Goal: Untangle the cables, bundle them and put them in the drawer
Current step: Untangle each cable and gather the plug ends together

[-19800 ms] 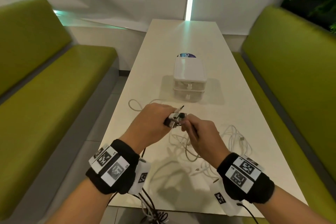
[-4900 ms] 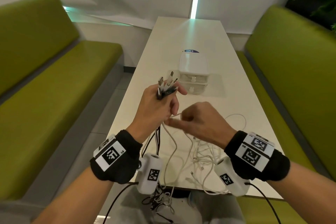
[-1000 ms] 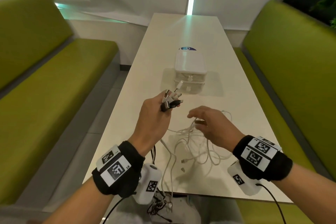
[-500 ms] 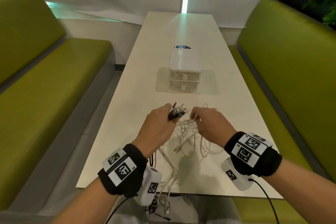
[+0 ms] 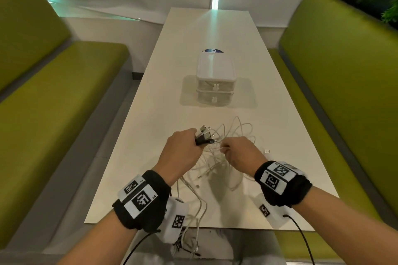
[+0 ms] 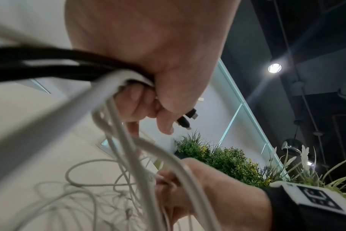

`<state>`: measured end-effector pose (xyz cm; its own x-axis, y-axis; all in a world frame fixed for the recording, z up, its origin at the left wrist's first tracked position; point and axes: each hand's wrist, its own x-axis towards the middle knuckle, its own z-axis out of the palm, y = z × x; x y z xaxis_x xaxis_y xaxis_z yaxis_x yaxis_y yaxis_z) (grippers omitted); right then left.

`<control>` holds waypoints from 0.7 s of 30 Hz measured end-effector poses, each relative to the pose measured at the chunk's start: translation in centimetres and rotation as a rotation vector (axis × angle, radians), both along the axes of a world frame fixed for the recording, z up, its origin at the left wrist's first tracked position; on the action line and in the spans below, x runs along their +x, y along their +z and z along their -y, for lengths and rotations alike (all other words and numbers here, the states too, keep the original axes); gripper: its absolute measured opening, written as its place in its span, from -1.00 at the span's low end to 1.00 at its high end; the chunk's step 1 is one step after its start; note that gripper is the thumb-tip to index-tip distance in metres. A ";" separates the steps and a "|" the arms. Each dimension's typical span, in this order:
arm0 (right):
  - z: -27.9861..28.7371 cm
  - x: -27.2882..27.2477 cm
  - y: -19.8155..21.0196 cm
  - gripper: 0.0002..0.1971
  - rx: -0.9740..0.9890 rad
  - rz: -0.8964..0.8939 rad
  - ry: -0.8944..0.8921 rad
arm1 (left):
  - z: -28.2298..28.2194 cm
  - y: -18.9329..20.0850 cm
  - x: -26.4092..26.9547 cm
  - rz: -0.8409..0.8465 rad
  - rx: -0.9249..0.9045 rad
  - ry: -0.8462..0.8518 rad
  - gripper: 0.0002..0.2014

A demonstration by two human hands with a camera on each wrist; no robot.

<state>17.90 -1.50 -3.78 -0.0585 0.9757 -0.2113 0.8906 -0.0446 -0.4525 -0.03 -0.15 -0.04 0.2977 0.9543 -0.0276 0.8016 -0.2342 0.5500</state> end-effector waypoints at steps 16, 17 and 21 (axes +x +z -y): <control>-0.2 2.1 4.1 -0.80 0.146 -0.866 -0.292 | 0.1 0.5 -0.4 0.345 0.072 0.068 -0.71; -0.4 2.5 4.0 -0.79 0.181 -0.827 -0.322 | 0.0 0.5 -0.7 0.336 0.085 0.078 -0.72; -1.3 4.2 3.1 -0.77 0.242 -0.536 -0.424 | -0.4 0.5 -2.0 0.263 0.153 0.124 -0.63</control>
<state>22.08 -0.24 -0.63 0.2999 0.9533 -0.0348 0.4722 -0.1800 -0.8629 -2.03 0.25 0.43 0.1573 0.9707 0.1817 0.6646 -0.2401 0.7075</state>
